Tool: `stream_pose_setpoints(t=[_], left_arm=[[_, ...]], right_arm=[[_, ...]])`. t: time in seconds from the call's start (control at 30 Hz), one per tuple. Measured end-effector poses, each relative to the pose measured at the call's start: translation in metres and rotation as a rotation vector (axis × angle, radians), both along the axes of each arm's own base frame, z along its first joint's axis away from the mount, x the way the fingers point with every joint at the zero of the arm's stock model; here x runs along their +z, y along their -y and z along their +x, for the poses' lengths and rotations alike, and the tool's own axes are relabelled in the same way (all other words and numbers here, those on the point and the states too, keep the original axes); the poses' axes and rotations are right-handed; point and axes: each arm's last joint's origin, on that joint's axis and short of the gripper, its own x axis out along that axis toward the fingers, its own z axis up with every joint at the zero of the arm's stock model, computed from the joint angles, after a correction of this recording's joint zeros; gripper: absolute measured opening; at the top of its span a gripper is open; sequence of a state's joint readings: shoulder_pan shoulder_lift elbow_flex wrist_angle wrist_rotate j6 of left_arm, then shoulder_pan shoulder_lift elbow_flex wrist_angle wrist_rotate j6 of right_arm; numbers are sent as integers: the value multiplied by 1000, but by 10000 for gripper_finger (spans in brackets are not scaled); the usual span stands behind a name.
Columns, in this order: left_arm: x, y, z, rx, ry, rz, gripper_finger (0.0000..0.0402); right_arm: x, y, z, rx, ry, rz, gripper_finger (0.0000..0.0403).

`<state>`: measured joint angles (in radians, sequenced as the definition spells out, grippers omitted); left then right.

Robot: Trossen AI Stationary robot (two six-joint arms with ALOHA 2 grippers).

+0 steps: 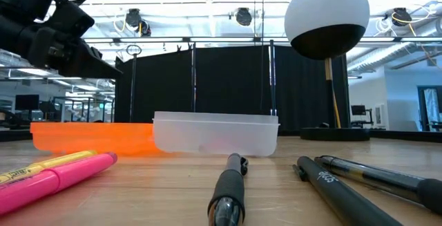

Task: Pick & place school supplies into a supply box
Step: Put the right black pen into the supply box

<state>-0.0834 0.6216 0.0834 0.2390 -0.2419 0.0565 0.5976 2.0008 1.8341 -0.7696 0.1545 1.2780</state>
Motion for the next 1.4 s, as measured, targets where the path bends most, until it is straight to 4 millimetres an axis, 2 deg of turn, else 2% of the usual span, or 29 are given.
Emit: stream_pose_setpoints(t=[0.13,0.33,0.47,0.6,0.77,0.87,1.0,1.17,1.4], left_arm=[[0,1,0,-10,16,-86,6],[0,3,0,-38,25,-199,10],[0,3,0,-57,22,-200,17],[0,3,0,-74,15,-138,18],[0,2,0,-60,11,-79,19],[0,2,0,-46,12,-75,19],[0,2,0,-46,9,-76,19],[0,2,0,-41,5,-93,19],[0,2,0,-32,9,-123,19]], right_arm=[[-24,-10,-3,-129,-73,-42,0],[-28,-11,-16,-293,-33,-195,10],[-29,-10,-20,-337,-38,-235,54],[-31,2,-16,-373,-99,-218,115],[-36,14,-2,-434,-188,-79,165],[-51,10,2,-434,-300,31,167],[-66,-4,-1,-485,-394,104,159],[-80,-17,-5,-532,-416,115,156],[-105,-22,2,-529,-428,98,155]])
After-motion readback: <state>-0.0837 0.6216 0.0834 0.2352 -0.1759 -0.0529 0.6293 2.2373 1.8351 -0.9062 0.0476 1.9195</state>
